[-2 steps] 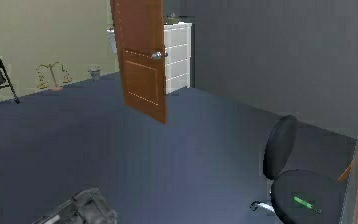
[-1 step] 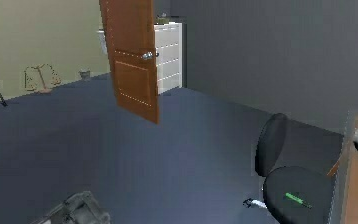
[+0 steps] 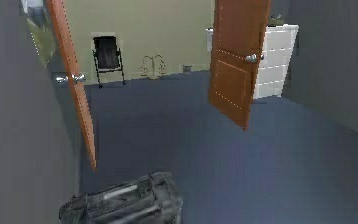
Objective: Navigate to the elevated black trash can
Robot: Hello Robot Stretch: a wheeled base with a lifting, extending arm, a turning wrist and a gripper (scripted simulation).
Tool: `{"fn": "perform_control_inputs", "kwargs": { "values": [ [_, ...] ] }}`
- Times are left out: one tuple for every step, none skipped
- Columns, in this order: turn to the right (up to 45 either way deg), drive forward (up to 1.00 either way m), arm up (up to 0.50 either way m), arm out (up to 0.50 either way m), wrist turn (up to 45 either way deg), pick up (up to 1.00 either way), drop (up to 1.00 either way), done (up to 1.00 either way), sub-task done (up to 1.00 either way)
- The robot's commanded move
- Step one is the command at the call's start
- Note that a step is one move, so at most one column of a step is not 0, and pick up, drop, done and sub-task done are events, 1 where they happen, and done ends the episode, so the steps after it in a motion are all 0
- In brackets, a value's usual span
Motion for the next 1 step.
{"fn": "perform_control_inputs", "kwargs": {
  "values": [
    [0.0,0.1,0.0,0.0,0.0,0.0,0.0,0.0,0.0]
  ]
}}
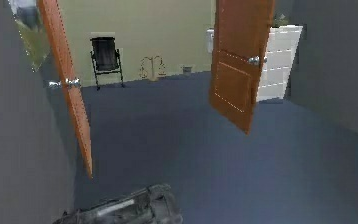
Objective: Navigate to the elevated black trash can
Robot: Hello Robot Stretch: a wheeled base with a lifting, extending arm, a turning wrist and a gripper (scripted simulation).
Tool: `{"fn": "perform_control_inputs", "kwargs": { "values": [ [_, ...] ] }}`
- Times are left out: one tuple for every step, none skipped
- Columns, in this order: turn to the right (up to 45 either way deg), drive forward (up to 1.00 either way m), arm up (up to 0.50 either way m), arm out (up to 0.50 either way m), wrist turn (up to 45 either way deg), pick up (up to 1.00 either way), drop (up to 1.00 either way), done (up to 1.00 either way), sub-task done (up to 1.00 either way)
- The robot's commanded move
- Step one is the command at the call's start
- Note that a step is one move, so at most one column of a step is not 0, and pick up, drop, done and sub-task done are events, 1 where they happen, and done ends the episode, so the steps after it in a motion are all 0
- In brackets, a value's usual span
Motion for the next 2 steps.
{"fn": "perform_control_inputs", "kwargs": {
  "values": [
    [27.0,0.0,0.0,0.0,0.0,0.0,0.0,0.0,0.0],
    [0.0,0.3,0.0,0.0,0.0,0.0,0.0,0.0,0.0]
  ]
}}
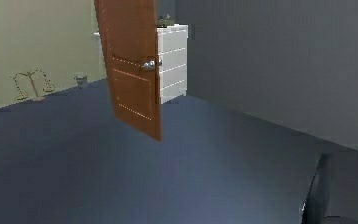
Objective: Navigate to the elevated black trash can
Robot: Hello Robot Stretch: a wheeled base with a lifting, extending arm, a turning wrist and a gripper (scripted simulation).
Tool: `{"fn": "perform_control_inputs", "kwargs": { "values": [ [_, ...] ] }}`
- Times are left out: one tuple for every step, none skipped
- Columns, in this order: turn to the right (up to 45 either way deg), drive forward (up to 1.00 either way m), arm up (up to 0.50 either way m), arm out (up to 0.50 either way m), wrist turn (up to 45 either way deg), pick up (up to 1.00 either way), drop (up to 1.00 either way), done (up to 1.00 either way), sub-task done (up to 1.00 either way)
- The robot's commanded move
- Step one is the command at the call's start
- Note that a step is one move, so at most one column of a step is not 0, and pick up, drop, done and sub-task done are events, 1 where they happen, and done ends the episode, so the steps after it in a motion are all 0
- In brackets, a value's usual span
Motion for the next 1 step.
{"fn": "perform_control_inputs", "kwargs": {
  "values": [
    [9.0,0.0,0.0,0.0,0.0,0.0,0.0,0.0,0.0]
  ]
}}
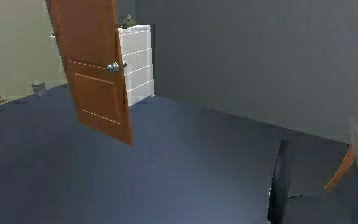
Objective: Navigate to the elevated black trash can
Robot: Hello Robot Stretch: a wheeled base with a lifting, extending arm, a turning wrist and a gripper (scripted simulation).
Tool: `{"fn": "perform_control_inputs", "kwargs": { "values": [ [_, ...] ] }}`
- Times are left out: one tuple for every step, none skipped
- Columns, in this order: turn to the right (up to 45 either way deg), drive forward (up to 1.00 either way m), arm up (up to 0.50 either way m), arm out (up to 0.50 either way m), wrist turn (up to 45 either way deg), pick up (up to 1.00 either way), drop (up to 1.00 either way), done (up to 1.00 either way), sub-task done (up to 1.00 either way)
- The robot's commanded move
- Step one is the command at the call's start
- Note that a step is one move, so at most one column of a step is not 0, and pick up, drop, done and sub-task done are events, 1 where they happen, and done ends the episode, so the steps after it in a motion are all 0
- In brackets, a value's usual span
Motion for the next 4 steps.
{"fn": "perform_control_inputs", "kwargs": {
  "values": [
    [0.0,0.35,0.0,0.0,0.0,0.0,0.0,0.0,0.0],
    [-6.0,0.0,0.0,0.0,0.0,0.0,0.0,0.0,0.0],
    [0.0,0.35,0.0,0.0,0.0,0.0,0.0,0.0,0.0],
    [-45.0,0.0,0.0,0.0,0.0,0.0,0.0,0.0,0.0]
  ]
}}
